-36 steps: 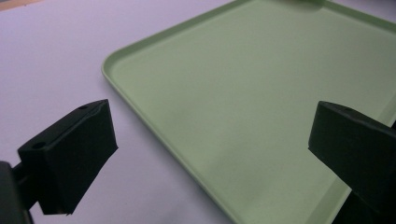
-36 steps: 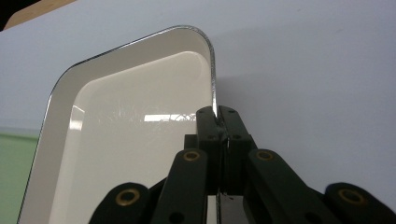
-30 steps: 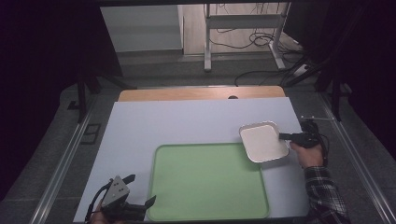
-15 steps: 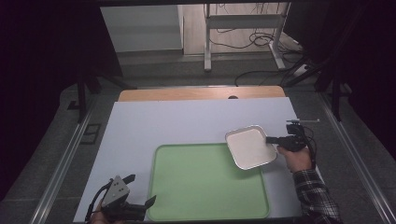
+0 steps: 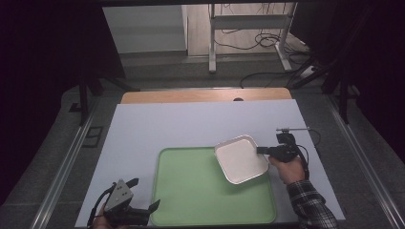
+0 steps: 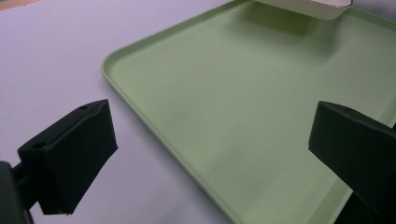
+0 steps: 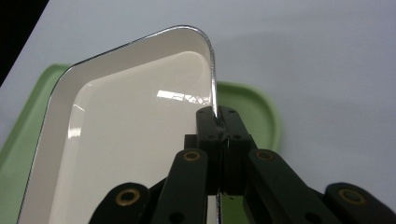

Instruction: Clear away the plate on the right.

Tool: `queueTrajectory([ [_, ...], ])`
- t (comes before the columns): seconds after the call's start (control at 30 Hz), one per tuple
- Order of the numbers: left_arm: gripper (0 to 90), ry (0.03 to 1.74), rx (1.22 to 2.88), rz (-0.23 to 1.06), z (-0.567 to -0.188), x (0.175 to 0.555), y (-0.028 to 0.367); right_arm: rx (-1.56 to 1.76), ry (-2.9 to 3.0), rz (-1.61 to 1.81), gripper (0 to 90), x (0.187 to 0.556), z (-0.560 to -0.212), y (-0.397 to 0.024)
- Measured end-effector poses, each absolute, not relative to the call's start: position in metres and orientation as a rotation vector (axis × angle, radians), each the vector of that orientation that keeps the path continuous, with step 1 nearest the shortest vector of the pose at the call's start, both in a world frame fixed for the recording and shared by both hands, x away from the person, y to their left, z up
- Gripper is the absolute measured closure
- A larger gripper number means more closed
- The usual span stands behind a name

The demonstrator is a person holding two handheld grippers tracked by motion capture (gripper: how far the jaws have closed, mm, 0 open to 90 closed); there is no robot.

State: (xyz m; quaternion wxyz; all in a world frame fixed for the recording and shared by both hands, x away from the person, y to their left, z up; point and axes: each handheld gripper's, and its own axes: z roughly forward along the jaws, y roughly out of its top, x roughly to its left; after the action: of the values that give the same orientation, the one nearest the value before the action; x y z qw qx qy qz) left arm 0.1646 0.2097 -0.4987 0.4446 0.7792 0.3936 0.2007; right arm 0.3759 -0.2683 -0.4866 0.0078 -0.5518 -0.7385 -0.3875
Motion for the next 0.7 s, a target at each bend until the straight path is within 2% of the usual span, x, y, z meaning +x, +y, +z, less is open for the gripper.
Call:
queueTrajectory([
  [0.7,0.6,0.974,1.938,0.499,-0.499,0.165,0.209,-1.675,-2.336,-1.167,88.3,0.359,-0.498,-0.213],
])
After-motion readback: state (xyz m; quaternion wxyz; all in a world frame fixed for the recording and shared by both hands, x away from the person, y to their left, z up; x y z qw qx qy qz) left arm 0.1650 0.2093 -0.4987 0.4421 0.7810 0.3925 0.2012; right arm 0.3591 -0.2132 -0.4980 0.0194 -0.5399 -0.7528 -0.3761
